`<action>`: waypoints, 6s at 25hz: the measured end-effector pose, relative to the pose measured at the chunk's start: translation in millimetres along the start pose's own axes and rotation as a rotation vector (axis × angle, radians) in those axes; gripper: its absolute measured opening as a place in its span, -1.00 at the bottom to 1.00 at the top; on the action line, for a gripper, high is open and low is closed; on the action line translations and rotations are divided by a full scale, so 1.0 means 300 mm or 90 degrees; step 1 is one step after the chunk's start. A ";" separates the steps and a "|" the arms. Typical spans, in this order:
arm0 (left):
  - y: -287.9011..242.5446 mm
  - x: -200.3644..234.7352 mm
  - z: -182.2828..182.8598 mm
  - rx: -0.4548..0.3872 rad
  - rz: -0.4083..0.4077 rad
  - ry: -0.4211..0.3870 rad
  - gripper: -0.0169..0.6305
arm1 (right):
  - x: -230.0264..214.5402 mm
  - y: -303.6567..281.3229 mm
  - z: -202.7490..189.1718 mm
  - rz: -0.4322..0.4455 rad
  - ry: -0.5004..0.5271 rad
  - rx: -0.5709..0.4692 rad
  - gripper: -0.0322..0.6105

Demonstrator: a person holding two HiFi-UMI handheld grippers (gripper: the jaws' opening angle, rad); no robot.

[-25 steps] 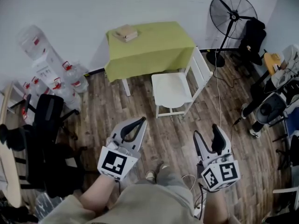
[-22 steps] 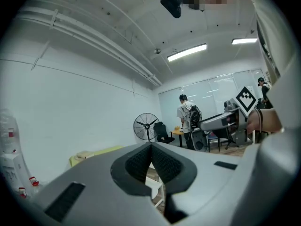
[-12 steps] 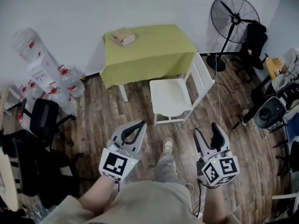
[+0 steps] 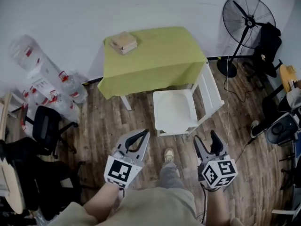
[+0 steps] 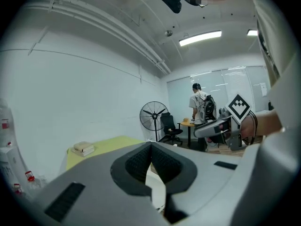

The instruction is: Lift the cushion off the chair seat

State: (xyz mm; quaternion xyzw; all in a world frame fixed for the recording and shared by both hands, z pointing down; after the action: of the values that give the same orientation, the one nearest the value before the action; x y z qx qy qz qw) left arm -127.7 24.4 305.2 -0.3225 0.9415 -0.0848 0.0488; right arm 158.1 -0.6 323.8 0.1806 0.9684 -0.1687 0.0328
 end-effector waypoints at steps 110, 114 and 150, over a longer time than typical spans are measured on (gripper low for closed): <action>-0.996 0.874 -0.956 0.279 -0.032 0.276 -0.91 | -0.562 -1.497 -0.450 -0.035 -0.124 0.311 -0.74; -0.943 0.892 -0.806 0.255 -0.026 0.246 -0.91 | -0.519 -1.435 -0.237 -0.035 -0.103 0.261 -0.74; -0.570 0.999 0.371 -0.080 0.054 -0.014 -0.91 | -0.167 -0.817 0.923 -0.013 0.021 -0.242 -0.71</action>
State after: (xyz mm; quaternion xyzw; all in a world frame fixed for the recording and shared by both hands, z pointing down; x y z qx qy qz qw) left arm -244.8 -307.3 217.6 -0.2854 0.9573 -0.0195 0.0425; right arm 116.9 -326.5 146.6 0.1639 0.9851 0.0199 0.0483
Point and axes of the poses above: the fingertips, and each gripper's own axes: y backward along the fingers, x to its left, z out of its top, the point moved 9 cm from there along y, backward along the fingers, and after that the axes turned 7 degrees about -z, right-handed, at the moved point
